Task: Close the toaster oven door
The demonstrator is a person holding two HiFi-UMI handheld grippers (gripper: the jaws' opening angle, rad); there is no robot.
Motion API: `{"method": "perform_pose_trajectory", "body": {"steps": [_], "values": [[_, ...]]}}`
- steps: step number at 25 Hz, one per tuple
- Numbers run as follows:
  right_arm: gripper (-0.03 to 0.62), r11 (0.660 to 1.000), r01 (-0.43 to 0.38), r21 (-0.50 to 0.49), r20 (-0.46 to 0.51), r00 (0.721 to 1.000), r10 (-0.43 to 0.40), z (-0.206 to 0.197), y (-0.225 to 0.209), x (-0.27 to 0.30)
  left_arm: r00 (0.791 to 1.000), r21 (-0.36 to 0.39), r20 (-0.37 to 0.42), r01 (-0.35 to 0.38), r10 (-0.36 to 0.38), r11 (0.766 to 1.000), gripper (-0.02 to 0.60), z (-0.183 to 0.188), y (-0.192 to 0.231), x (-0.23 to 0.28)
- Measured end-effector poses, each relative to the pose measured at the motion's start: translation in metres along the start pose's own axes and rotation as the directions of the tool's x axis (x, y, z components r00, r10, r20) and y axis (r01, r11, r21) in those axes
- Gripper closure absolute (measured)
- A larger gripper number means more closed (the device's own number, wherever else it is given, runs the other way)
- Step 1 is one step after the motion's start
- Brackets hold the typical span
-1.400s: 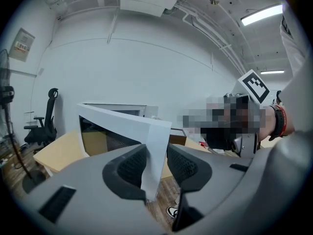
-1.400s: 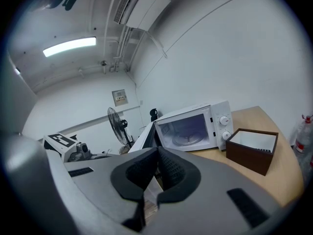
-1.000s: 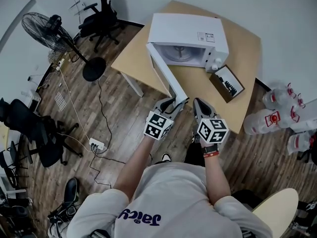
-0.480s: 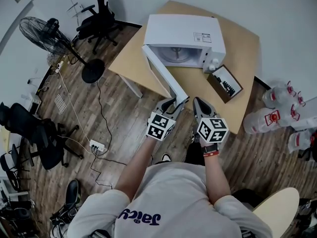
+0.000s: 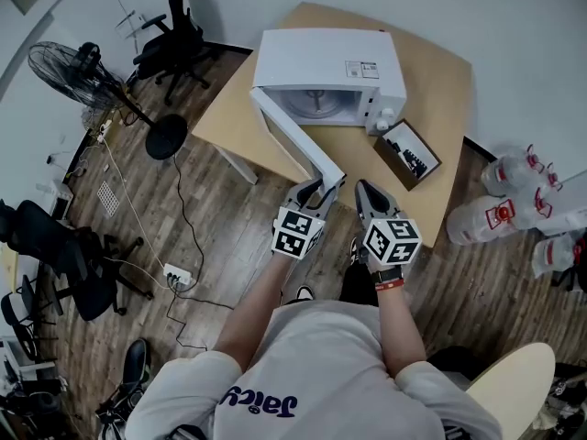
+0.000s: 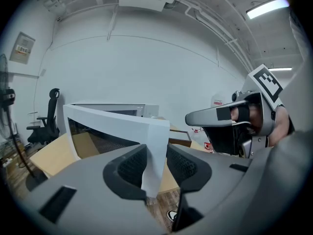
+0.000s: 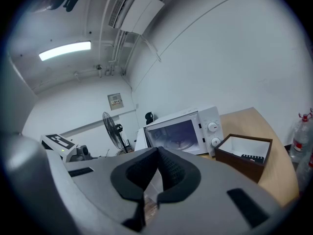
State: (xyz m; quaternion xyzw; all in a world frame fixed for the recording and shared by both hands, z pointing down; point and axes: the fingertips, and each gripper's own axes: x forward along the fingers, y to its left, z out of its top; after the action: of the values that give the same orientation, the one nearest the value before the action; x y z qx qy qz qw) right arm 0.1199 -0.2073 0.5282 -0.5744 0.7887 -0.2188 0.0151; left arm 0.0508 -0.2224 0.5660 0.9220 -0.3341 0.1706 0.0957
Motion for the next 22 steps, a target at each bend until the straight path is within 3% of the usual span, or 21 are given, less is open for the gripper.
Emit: {"method": "perform_pose_trajectory", "body": {"steps": [22], "values": [[0.579,1.0,-0.019,0.014,0.005,1.0,0.019,0.023,-0.039,0.008,0.998,-0.026,-0.009,-0.068,0.068,0.997,0.437,0.02,-0.009,0.047]]}}
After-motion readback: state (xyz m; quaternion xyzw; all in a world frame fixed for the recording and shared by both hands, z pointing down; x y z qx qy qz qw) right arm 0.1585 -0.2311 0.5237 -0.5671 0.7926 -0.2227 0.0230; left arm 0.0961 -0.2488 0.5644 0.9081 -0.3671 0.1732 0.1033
